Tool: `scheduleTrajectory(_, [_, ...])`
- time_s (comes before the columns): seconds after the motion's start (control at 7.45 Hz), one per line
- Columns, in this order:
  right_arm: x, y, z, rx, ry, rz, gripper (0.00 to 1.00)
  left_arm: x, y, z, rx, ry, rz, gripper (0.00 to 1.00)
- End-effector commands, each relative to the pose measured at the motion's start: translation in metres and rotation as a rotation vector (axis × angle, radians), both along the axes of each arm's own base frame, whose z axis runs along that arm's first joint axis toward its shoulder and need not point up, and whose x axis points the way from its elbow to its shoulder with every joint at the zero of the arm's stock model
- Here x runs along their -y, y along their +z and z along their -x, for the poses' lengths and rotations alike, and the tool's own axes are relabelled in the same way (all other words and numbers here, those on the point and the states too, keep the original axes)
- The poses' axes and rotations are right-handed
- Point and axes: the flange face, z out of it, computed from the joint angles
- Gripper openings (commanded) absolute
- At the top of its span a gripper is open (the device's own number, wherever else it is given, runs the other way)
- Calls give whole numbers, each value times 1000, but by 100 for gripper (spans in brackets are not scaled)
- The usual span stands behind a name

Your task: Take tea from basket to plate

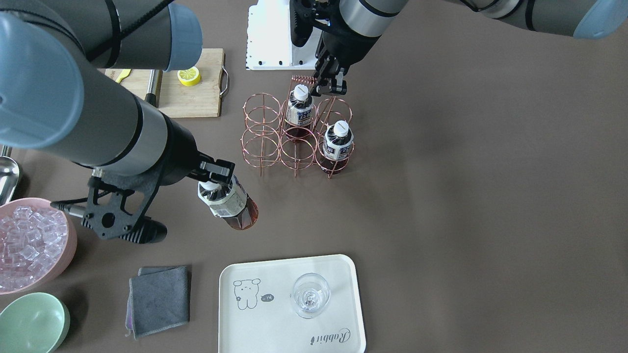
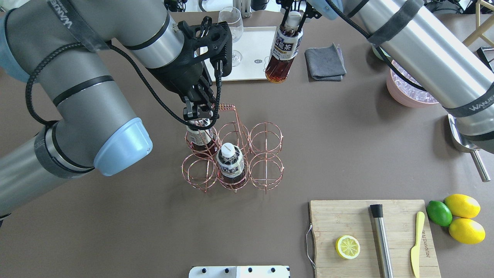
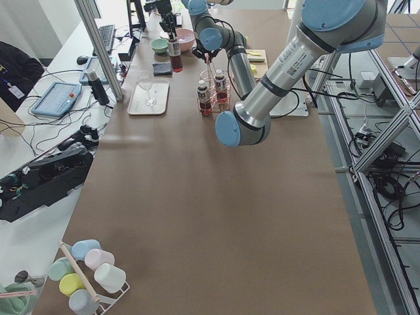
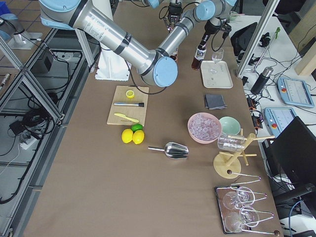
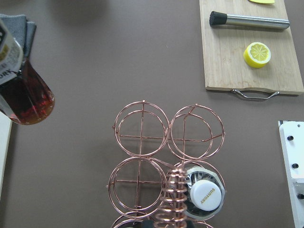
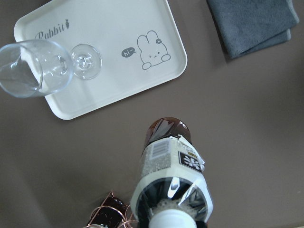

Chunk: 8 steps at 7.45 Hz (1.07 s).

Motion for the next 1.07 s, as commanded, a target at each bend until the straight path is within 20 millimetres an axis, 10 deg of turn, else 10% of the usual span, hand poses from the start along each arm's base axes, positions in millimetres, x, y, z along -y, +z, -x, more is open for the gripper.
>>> scheduleTrajectory(0.0, [61,48,5,-37,-63,-69,0,0,1,0,0,-1,2,0])
scheduleTrajectory(0.54, [132,89,30,-49,-78,-128,0,-1,-7,18,-20,-18,-3,0])
scheduleTrajectory(0.94, [131,59,74,-66,-104,-241,0,3,2,88,-62,-78,28,0])
